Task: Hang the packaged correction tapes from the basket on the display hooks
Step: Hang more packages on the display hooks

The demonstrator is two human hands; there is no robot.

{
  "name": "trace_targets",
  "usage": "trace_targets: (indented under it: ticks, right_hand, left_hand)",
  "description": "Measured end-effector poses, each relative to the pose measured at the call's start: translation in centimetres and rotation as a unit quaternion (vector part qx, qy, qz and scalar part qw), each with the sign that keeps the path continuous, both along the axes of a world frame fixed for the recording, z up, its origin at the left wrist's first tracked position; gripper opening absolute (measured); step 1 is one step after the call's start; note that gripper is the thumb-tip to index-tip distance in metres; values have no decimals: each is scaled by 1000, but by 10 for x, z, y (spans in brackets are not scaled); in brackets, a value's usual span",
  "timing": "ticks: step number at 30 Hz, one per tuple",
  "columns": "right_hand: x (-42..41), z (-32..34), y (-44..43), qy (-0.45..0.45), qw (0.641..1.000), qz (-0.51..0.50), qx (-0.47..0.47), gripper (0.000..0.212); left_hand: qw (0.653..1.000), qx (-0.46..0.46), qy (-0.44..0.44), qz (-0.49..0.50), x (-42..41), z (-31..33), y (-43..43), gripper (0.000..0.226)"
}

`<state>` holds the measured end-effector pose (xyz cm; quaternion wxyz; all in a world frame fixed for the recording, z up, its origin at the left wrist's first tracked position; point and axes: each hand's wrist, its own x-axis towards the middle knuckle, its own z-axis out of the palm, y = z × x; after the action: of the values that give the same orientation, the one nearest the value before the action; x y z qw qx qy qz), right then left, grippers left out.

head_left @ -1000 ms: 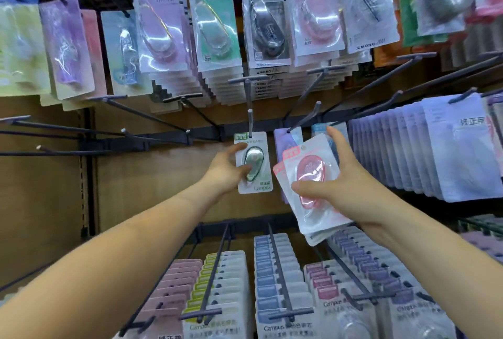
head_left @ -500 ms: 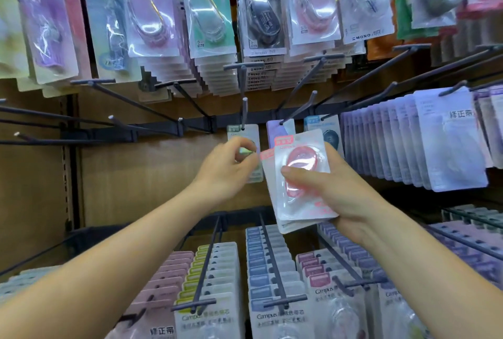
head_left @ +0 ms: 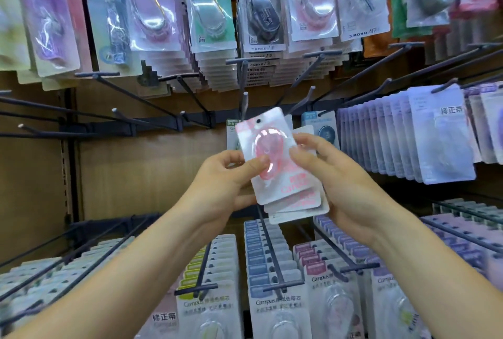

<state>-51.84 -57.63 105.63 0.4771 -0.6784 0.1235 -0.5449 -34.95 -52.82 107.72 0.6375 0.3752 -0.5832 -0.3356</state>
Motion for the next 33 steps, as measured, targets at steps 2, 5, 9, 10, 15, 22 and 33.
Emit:
trace_targets:
  ticks: [2,5,9,10,15,22,33]
  right_hand:
    - [-6,-2,1,5,1000,-20,-21,47]
    - [-11,-4,4,7,998,-52,-44,57]
    - [-13,-10,12,17,992,-97,-76,83]
    - [-15,-11,13,13,992,-104,-77,90]
    - [-21,-10,26,-34,993,-91,-71,75]
    - [-2,-13,36,-29,993,-27,-108,57]
    - [-12,-26,41,-61,997,-27,-43,35]
  left_hand:
    - [999,0,44,-3,1,-1,2,31]
    - [997,-12,75,-10,2,-2,6,46]
    - [997,-66,40,13,8,-6,11,81]
    - [996,-77,23,32,9,-5,14,80]
    - [958,-82,-194,193,12,-9,17,31]
    - [992,-34,-121,33,-13,-11,28,39]
    - [997,-43,28,55,2,-8,29,26]
